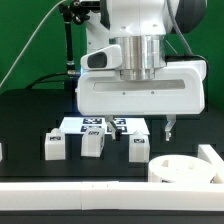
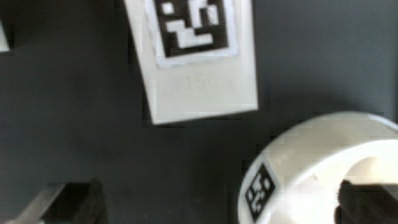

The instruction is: Assemble stool

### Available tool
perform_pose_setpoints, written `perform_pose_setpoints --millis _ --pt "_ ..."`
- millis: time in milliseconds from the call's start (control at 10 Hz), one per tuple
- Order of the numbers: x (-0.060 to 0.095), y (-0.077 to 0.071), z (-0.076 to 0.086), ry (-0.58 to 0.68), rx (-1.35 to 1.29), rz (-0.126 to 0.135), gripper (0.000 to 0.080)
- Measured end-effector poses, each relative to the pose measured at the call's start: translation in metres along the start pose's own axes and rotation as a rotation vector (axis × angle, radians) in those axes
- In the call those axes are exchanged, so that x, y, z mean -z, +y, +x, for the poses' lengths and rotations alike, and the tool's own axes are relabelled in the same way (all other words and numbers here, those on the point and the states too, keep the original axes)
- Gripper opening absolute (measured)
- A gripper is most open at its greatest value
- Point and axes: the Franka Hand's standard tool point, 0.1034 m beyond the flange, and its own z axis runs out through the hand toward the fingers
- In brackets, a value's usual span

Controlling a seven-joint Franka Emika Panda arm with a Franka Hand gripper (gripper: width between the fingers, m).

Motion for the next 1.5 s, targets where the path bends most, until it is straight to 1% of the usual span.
perform_pose_setpoints --millis 100,200,300,400,500,600,700,900,1000,1100,1200,1300,1400,1500 --pt "-0.006 0.001 -0.002 0.0 0.008 -0.001 0.0649" --pt "-0.012 0.004 -0.009 -0.043 0.031 -0.006 0.0649" --pt "-0.01 0.007 -0.012 -0.13 0.036 -0.006 0.0649" --pt "-0.008 0.005 -0.007 -0.16 0.036 -0.005 0.0649" --pt "-0.009 0.005 -0.012 -0.235 0.04 -0.01 0.0649" --pt "-0.008 0.004 -0.012 -0.292 0.038 -0.013 0.0649" --pt "-0.008 0.001 -0.015 -0.383 0.033 -0.021 0.0649" --pt "-0.013 0.0 -0.014 -0.493 0.051 -0.018 0.0649" --pt "-0.011 0.001 -0.02 -0.58 0.051 -0.023 0.0649" --pt "-0.012 0.001 -0.021 -0.646 0.052 -0.026 0.0649" --pt "-0.014 0.001 -0.022 -0.699 0.055 -0.031 0.0649" --pt "-0.014 0.003 -0.026 -0.785 0.056 -0.04 0.0649" --pt "-0.017 0.003 -0.026 -0.846 0.054 -0.045 0.0649" --pt "-0.018 0.003 -0.03 -0.946 0.053 -0.054 0.0649"
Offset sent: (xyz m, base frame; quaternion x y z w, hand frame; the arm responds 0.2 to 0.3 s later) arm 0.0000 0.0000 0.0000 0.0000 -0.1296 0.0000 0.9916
